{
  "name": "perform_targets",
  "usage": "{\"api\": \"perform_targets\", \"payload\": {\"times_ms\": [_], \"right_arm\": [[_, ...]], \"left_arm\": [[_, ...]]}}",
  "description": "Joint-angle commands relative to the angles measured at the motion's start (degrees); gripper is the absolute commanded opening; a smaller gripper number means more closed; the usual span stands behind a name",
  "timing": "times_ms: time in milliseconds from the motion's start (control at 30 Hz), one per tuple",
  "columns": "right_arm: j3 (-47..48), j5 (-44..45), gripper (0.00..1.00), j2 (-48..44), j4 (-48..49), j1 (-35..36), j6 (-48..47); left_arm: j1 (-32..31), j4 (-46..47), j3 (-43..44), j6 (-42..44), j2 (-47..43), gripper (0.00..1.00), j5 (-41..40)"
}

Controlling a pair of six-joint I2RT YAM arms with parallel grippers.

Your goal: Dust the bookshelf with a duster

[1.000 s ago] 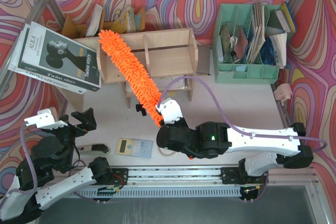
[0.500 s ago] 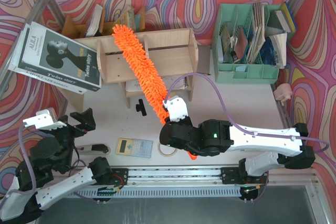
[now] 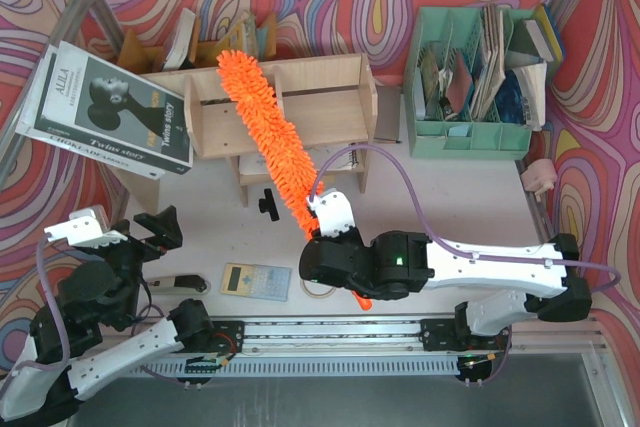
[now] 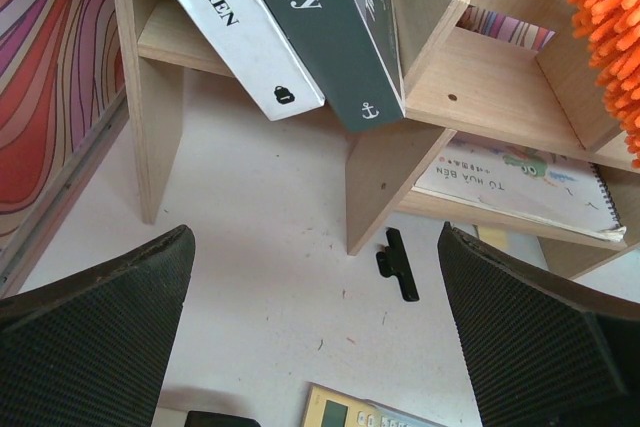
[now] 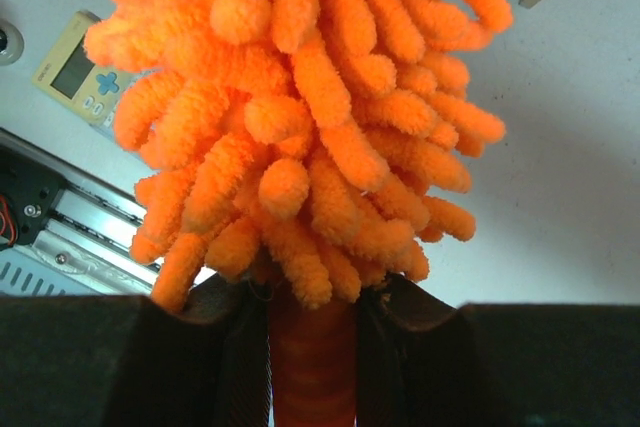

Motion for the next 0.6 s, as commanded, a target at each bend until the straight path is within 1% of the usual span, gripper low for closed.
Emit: {"api": "perform_targets", "payload": {"times_ms": [0,167,367,567], "right_arm": [[2.5,1.81,0.0,-2.05,2.3,-0.34,-1.63],[0.33,-0.98,0.0,-2.87,5.79,0.03,-2.92],[-2.53,-2.07,0.0,-1.76,2.76,0.78,1.63],[-5.51,-3.17,0.0,-3.1,4.69,1.96,1.94]], "left_arm": [[-0.18,-0.61,-0.21,-0.47,-0.49,0.99,-0.96],[-0.18,-0.72,-0.27,-0.53,-0.83,0.99,-0.93],[-0.18,-0.62,-0.36,-0.57,-1.13,0.99,-1.05],[-0.18,-0.62,-0.29,-0.48,-0.56,0.99,-0.88]]}}
